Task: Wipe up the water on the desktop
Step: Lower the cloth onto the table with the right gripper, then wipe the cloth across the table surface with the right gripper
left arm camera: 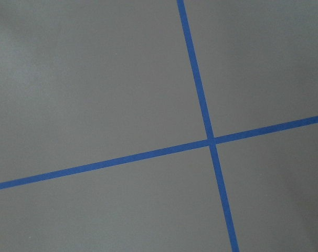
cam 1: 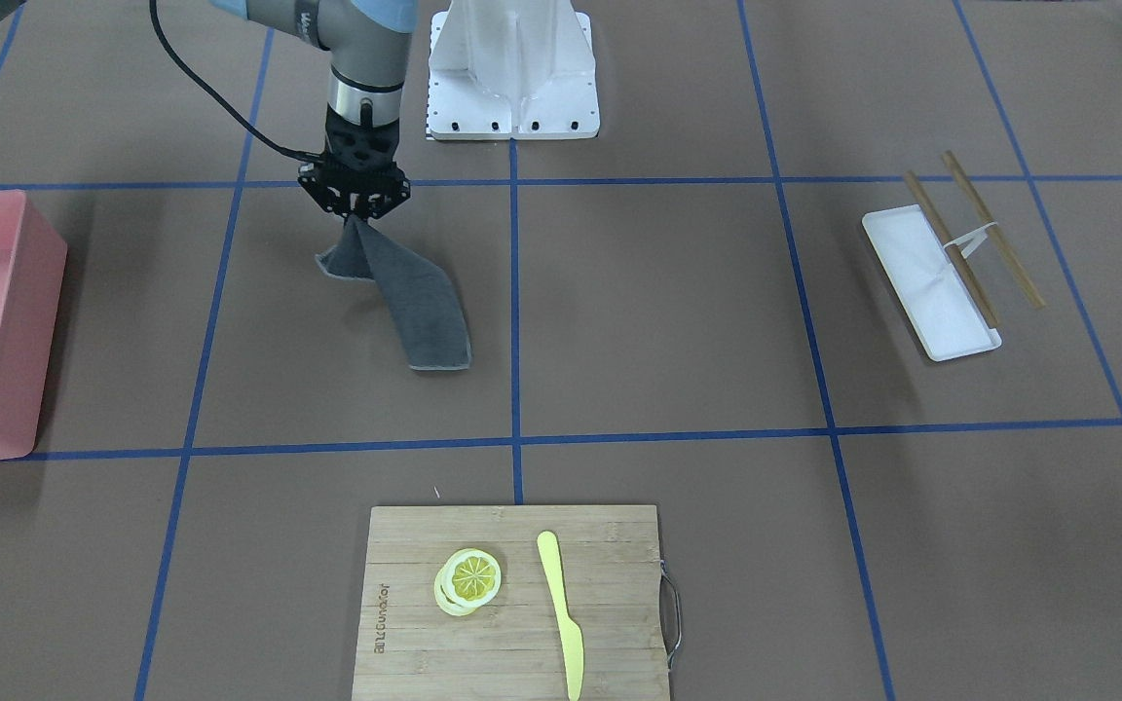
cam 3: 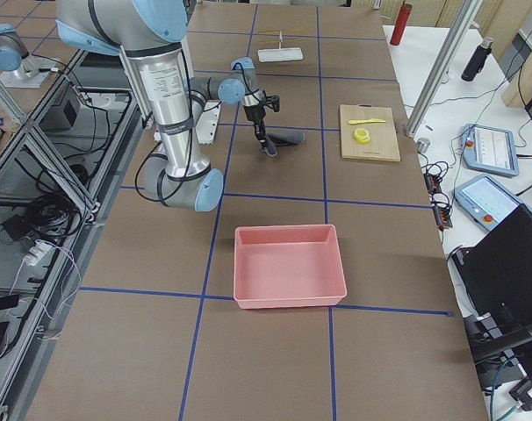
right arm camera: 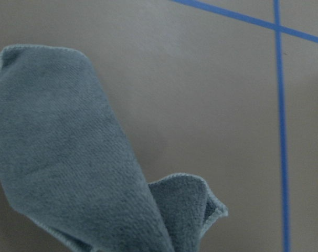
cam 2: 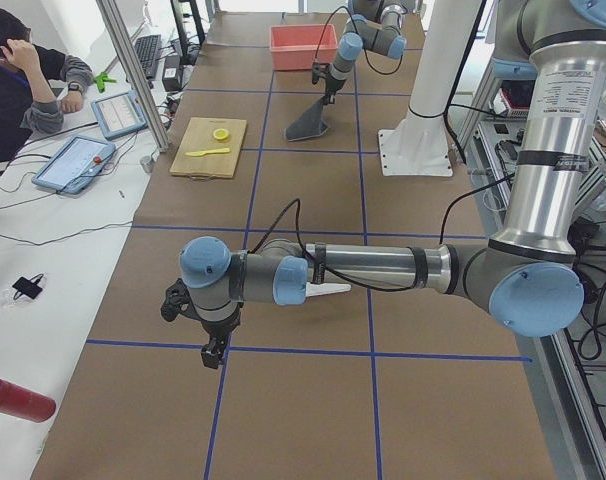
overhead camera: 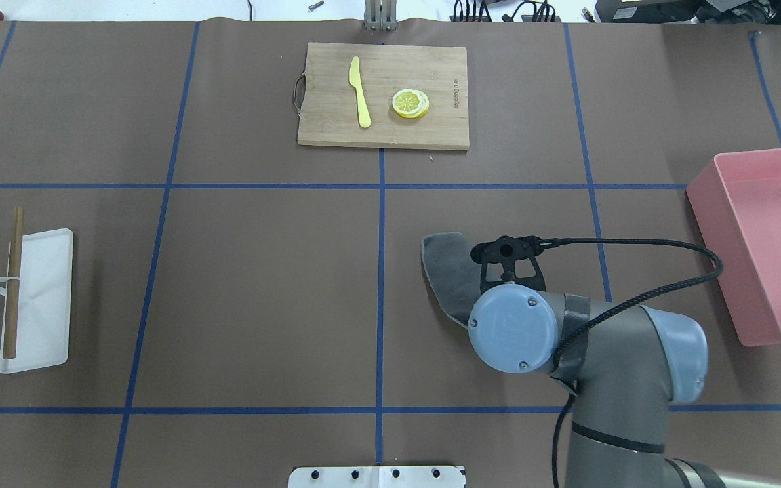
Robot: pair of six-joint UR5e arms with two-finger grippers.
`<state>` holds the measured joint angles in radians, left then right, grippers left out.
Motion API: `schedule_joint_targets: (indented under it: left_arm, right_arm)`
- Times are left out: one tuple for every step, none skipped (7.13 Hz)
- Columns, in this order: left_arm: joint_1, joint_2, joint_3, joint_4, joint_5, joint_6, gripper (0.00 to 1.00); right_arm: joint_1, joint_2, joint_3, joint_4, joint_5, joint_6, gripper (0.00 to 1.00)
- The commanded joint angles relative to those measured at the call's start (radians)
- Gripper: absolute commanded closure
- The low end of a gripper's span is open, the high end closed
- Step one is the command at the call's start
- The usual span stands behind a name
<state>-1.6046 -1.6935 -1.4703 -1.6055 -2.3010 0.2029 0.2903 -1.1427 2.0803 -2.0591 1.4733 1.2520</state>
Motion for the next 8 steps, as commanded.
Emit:
schedule_joint_targets:
  left_arm:
    - [0.002, 0.000, 0.002, -0.002, 0.000, 0.000, 0.01]
    - [0.002, 0.000, 0.001, -0.002, 0.000, 0.000, 0.01]
    - [0.002, 0.000, 0.001, -0.004, 0.000, 0.000, 0.01]
    - [0.002, 0.000, 0.001, -0.004, 0.000, 0.000, 0.01]
    - [0.002, 0.000, 0.001, -0.004, 0.000, 0.000, 0.01]
    - [0.002, 0.000, 0.001, -0.004, 0.000, 0.000, 0.01]
    - [0.002, 0.000, -0.001, -0.004, 0.000, 0.000, 0.01]
    - [0.002, 0.000, -0.001, -0.004, 0.000, 0.000, 0.01]
  right_arm:
    - [-0.046, -0.075, 0.132, -0.301, 0.018, -0.033, 1.00]
    - [-0.060, -0.107, 0.141, -0.378, 0.022, -0.033, 1.00]
    - [-0.080, -0.159, 0.159, -0.413, 0.019, -0.029, 1.00]
    - [-0.109, -0.201, 0.161, -0.415, 0.013, -0.025, 1.00]
    - [-0.123, -0.187, 0.158, -0.409, 0.015, -0.020, 1.00]
    - [-0.114, -0.099, 0.141, -0.394, 0.010, -0.022, 1.00]
    - [-0.088, -0.039, 0.138, -0.292, 0.015, -0.019, 1.00]
    - [-0.071, -0.040, 0.124, -0.106, 0.015, -0.020, 1.00]
